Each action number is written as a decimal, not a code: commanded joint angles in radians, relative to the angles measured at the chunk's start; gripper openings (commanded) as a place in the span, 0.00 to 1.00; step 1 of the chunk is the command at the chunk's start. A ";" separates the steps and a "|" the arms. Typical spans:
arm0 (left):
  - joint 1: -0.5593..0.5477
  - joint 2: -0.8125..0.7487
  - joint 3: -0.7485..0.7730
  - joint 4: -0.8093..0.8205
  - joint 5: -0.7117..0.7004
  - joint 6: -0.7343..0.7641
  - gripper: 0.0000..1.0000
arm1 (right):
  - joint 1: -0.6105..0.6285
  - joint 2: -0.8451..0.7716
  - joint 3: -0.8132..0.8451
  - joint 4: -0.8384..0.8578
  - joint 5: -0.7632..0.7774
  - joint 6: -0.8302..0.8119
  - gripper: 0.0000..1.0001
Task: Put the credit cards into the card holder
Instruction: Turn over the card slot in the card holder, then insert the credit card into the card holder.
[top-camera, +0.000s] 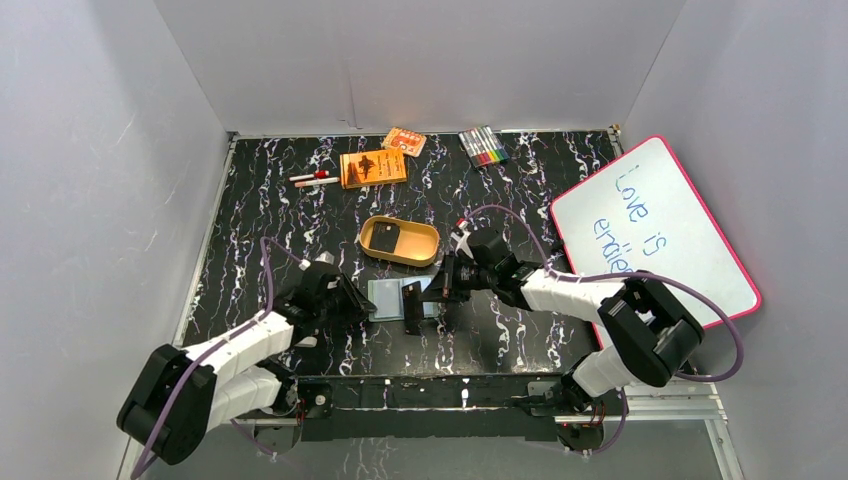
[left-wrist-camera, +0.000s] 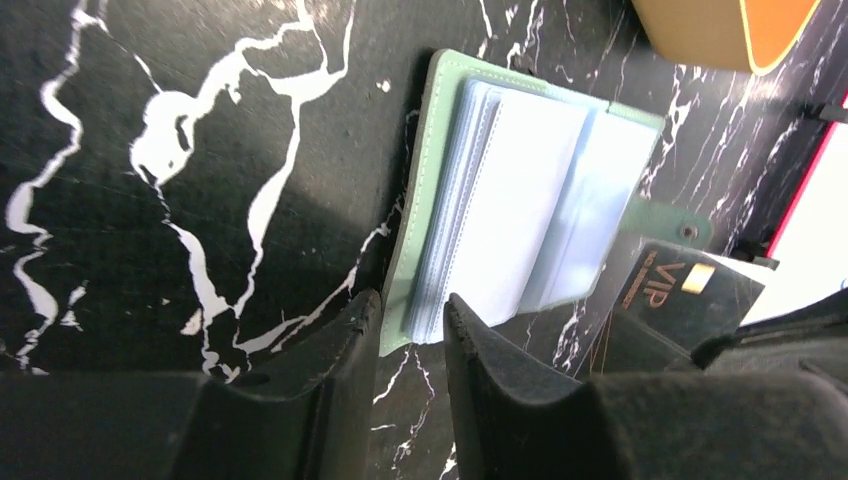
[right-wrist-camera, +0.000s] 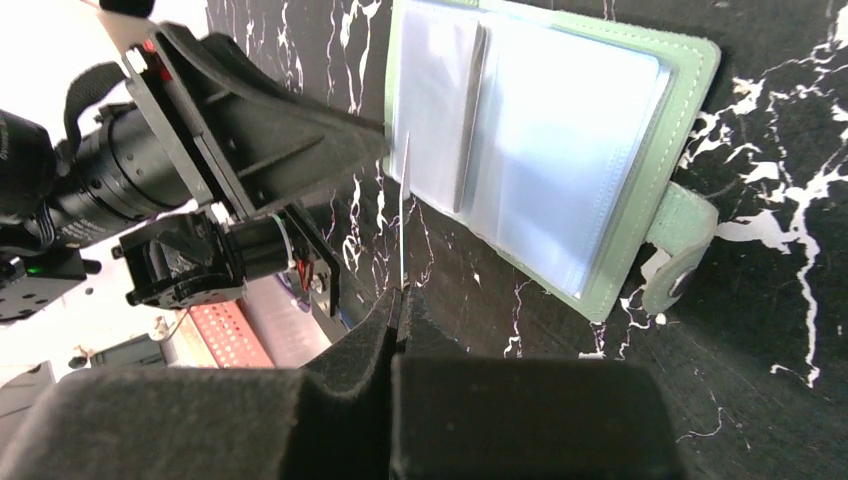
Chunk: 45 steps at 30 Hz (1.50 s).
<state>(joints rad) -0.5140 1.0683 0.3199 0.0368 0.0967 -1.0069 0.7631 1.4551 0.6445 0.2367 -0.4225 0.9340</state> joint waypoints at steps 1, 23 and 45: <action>0.000 -0.059 -0.012 -0.008 0.092 -0.029 0.27 | -0.003 -0.038 -0.005 0.048 0.068 0.013 0.00; 0.000 0.066 0.180 -0.101 0.076 0.181 0.23 | -0.080 0.142 0.106 0.058 -0.084 -0.169 0.00; 0.000 0.134 0.133 -0.129 -0.019 0.163 0.12 | -0.094 0.239 0.118 0.156 -0.146 -0.109 0.00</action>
<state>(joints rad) -0.5140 1.2179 0.4683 -0.0753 0.1047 -0.8413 0.6739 1.6810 0.7162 0.3256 -0.5423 0.8127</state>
